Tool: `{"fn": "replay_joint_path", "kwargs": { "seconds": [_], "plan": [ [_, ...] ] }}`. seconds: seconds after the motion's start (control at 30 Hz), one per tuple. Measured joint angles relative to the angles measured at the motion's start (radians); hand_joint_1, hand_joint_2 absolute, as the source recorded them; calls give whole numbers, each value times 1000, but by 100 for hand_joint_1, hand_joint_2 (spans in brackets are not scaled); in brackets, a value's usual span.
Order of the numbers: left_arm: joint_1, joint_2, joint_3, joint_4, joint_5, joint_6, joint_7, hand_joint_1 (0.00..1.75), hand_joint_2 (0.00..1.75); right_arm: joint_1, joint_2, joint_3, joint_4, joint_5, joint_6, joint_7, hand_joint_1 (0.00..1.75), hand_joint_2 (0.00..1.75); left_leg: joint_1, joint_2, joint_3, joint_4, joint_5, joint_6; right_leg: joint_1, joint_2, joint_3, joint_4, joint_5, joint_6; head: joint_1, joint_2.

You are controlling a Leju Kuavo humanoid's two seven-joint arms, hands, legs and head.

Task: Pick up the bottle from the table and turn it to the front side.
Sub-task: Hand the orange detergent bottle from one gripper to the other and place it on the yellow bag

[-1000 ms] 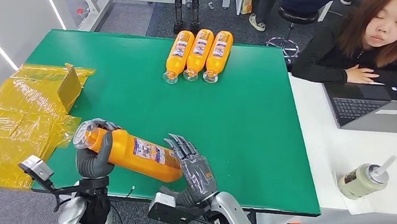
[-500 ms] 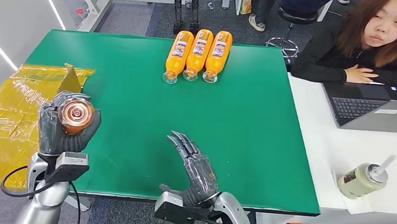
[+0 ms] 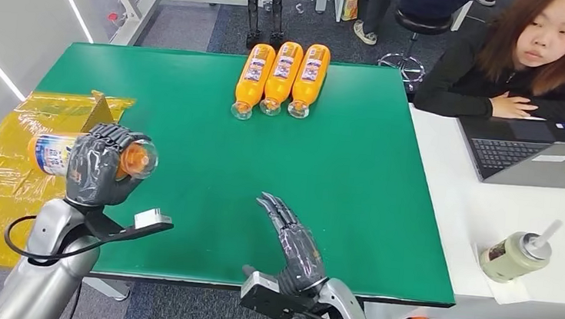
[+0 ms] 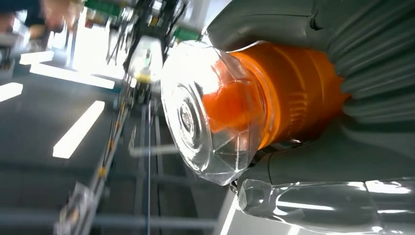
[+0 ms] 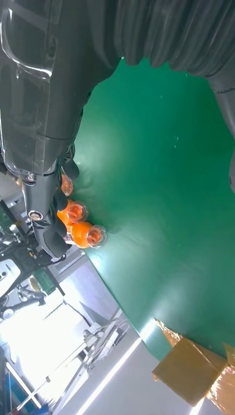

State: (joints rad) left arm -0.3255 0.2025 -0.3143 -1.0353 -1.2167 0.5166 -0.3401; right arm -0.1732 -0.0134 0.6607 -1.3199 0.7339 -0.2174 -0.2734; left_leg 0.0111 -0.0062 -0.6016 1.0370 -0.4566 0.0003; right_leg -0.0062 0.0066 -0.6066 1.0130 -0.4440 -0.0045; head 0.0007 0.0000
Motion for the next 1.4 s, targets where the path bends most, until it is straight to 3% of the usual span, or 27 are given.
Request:
{"fn": "replay_joint_path", "kwargs": {
  "seconds": [0.23,0.33,0.37,0.47,0.5,0.97,1.2,1.4],
  "plan": [
    [-73,-9,-35,346,-60,27,66,171,175,-6,-21,2,-20,-29,30,5,0,175,0,4,-1,0,0,0,0,5,-2,0,1,-1,0,0],
    [-91,-16,-41,450,-86,23,99,157,175,-18,-23,6,-20,-33,39,6,0,175,0,5,-1,0,0,0,0,5,-3,0,1,-1,0,0],
    [-98,-17,-44,476,-91,21,105,131,175,-22,-23,7,-19,-34,40,6,0,175,0,5,-1,0,0,0,0,5,-3,0,1,-1,0,0],
    [-120,-19,-53,532,-102,10,120,16,175,-34,-25,10,-16,-38,46,6,0,175,0,5,-1,0,0,0,0,5,-3,1,1,-1,0,0],
    [-126,-20,-55,546,-105,5,126,0,175,-37,-25,11,-14,-41,48,6,0,175,0,5,-1,0,0,0,0,5,-3,1,1,-1,0,0],
    [-163,-19,-66,643,-152,-30,182,0,175,-54,-27,16,2,-50,50,3,0,175,0,5,-1,0,0,0,0,5,-3,1,1,-1,0,0],
    [-120,5,-22,578,17,11,22,0,175,-46,-42,16,7,-63,47,-8,0,175,0,5,-1,0,0,0,0,5,-4,1,1,-1,0,0],
    [-73,24,14,484,49,-14,-2,0,175,-43,-50,16,8,-65,47,-9,0,175,0,5,-2,0,0,0,0,5,-4,1,1,-1,0,0]
  ]
}}
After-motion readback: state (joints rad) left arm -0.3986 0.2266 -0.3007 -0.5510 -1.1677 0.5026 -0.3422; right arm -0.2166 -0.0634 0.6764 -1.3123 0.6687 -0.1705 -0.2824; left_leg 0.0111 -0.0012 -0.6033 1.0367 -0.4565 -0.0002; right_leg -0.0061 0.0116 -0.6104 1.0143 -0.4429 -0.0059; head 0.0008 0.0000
